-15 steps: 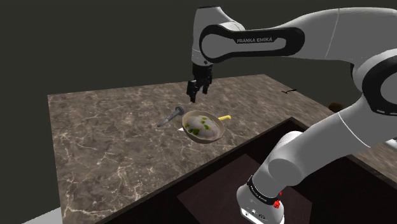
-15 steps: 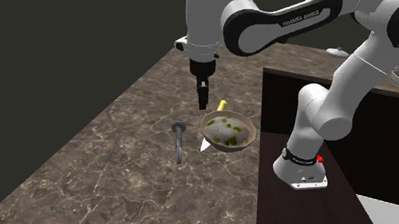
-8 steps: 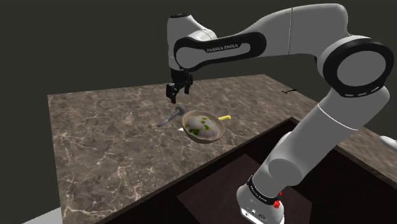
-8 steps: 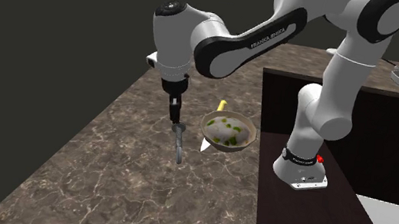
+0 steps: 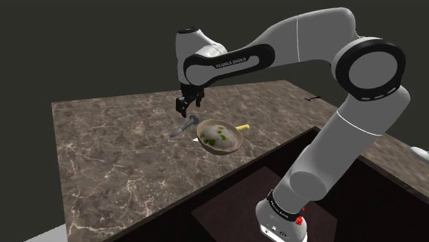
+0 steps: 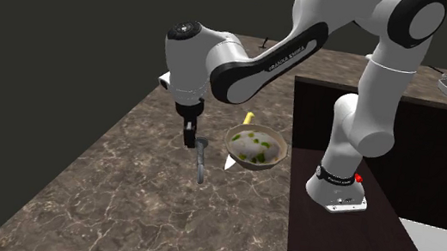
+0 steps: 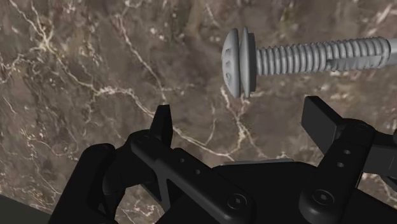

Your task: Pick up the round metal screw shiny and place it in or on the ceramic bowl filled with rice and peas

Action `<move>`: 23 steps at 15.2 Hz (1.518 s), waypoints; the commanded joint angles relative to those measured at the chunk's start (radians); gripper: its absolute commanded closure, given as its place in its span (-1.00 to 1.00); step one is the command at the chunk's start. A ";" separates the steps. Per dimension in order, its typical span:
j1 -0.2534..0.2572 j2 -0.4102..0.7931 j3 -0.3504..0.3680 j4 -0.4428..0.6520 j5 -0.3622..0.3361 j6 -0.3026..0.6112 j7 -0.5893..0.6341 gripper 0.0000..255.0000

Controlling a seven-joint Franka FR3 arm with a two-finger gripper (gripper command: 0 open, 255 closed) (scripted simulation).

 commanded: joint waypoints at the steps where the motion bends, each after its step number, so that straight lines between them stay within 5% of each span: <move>1: -0.002 0.007 -0.002 -0.012 -0.005 0.020 0.002 -1.00; 8: -0.002 0.007 -0.002 -0.012 -0.005 0.020 0.002 -1.00; 9: -0.002 0.007 -0.002 -0.012 -0.005 0.020 0.002 1.00; 23: -0.001 -0.018 -0.002 0.028 0.009 -0.042 -0.017 1.00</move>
